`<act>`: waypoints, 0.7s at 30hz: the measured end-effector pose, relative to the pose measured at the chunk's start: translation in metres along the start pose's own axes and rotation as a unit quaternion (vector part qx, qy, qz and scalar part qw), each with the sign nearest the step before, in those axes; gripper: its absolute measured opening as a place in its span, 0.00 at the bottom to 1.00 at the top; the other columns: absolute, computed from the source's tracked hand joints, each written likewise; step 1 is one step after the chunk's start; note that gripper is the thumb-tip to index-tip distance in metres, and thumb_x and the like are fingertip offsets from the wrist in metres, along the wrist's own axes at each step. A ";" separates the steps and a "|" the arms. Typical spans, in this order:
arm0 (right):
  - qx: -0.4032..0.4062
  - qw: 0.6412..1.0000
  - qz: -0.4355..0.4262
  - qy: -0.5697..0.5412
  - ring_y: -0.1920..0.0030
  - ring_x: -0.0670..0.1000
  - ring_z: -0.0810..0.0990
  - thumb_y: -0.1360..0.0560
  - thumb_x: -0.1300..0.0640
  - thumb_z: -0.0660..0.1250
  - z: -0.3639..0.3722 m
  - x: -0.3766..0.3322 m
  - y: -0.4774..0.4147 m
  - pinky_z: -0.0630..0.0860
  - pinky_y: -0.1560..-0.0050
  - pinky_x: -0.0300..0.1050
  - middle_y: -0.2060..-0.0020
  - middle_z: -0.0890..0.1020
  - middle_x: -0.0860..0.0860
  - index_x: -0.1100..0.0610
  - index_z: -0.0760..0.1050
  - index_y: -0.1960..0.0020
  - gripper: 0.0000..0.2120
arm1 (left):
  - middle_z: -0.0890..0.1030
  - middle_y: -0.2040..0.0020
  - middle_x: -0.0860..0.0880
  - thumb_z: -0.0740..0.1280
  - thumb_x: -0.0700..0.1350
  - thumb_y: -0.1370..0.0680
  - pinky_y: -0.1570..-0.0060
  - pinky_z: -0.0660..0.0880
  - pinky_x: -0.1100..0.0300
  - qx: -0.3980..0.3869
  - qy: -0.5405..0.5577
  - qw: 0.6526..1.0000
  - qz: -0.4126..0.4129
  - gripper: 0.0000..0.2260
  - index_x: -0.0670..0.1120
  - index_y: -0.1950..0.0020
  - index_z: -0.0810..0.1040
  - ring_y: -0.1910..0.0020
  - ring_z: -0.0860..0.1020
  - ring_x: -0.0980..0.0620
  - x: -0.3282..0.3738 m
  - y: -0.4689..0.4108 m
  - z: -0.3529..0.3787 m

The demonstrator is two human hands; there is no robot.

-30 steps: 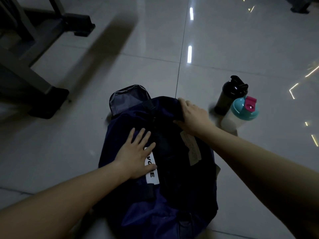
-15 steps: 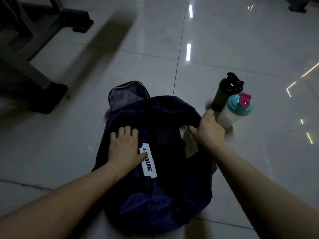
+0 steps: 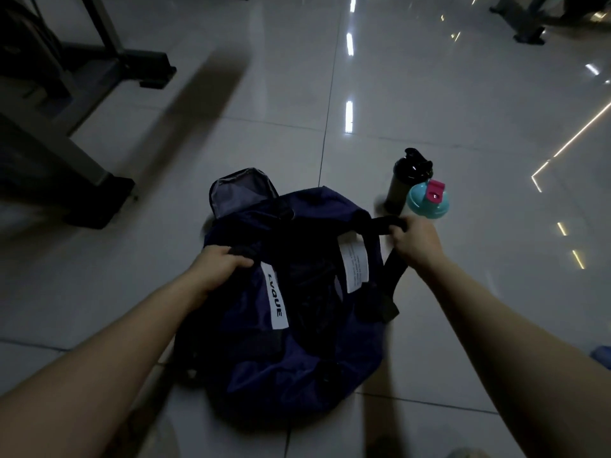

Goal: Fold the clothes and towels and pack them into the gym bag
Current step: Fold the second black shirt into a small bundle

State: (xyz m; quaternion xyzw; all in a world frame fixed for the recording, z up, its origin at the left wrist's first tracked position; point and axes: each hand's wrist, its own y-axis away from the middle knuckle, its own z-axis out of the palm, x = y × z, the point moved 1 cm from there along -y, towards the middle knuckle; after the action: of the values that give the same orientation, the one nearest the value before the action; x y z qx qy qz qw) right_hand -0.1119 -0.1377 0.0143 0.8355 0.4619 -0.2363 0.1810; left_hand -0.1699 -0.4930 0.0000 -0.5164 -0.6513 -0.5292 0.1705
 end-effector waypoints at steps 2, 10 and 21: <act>0.004 0.997 0.016 0.073 0.56 0.58 0.79 0.24 0.40 0.67 0.006 -0.010 0.014 0.74 0.60 0.50 0.57 0.78 0.54 0.57 0.69 0.46 0.21 | 0.85 0.57 0.37 0.75 0.41 0.27 0.58 0.78 0.53 0.021 0.016 1.000 -0.011 0.07 0.38 0.55 0.83 0.62 0.83 0.42 -0.005 0.005 -0.007; -0.134 0.987 0.073 0.053 0.59 0.59 0.82 0.30 0.55 0.73 0.029 -0.001 0.037 0.80 0.59 0.54 0.58 0.83 0.58 0.61 0.76 0.55 0.11 | 0.79 0.60 0.49 0.74 0.73 0.36 0.69 0.70 0.59 0.062 -0.336 0.938 -0.048 0.31 0.47 0.56 0.75 0.63 0.78 0.50 -0.027 0.036 0.057; -0.244 0.964 0.001 -0.104 0.63 0.54 0.81 0.20 0.54 0.68 -0.034 -0.011 0.046 0.79 0.66 0.42 0.58 0.82 0.63 0.68 0.81 0.49 0.15 | 0.85 0.53 0.36 0.73 0.38 0.29 0.49 0.81 0.45 0.000 0.035 0.997 -0.074 0.09 0.37 0.51 0.83 0.53 0.84 0.35 0.006 0.042 0.009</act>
State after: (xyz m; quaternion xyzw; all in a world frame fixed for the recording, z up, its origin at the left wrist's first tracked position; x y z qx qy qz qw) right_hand -0.0702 -0.1510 0.0524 0.7375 0.4830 -0.2016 0.4267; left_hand -0.1332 -0.4858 0.0230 -0.4479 -0.6815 -0.5579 0.1540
